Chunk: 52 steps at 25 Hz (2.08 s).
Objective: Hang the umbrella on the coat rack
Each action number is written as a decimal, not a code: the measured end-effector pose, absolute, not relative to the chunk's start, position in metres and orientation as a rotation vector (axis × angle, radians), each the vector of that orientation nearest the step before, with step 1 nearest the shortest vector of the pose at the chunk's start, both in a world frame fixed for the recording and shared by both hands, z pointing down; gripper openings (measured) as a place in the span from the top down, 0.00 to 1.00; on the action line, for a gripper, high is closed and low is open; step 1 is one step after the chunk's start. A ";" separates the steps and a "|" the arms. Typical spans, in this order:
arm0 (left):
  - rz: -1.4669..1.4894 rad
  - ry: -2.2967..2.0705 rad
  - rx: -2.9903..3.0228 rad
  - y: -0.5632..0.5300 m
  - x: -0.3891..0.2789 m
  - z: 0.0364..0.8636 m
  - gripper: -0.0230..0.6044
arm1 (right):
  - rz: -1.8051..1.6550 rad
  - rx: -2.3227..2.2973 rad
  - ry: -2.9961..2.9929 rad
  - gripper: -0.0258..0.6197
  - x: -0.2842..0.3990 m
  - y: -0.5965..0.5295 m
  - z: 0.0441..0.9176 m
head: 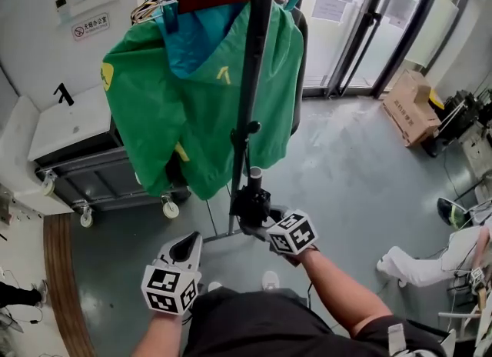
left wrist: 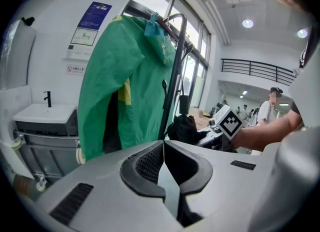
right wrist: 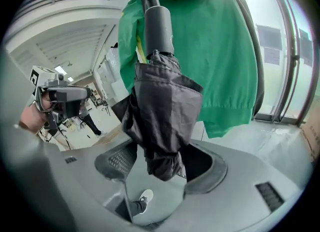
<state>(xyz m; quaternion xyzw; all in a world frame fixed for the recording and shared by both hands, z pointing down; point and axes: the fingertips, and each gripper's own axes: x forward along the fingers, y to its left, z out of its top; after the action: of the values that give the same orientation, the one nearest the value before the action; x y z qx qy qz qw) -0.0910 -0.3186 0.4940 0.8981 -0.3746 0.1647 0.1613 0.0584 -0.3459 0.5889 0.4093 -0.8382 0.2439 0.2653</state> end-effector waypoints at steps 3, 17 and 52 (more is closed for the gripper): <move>0.483 -1.011 2.593 -0.320 -0.091 0.495 0.94 | 0.702 1.162 -2.229 0.56 0.061 -0.334 0.596; 0.498 -0.810 2.694 -0.310 -0.092 0.497 0.94 | 0.719 1.410 -2.308 0.59 0.036 -0.284 0.559; 0.331 -1.263 2.483 -0.113 0.006 0.484 0.94 | 0.420 1.155 -2.701 0.94 0.144 -0.110 0.478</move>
<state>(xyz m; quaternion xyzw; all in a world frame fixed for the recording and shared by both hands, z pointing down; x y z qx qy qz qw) 0.0057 -0.1135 0.4838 0.8726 -0.4438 0.1165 0.1672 0.1442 -0.1098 0.4785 0.3877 -0.9068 0.1409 0.0870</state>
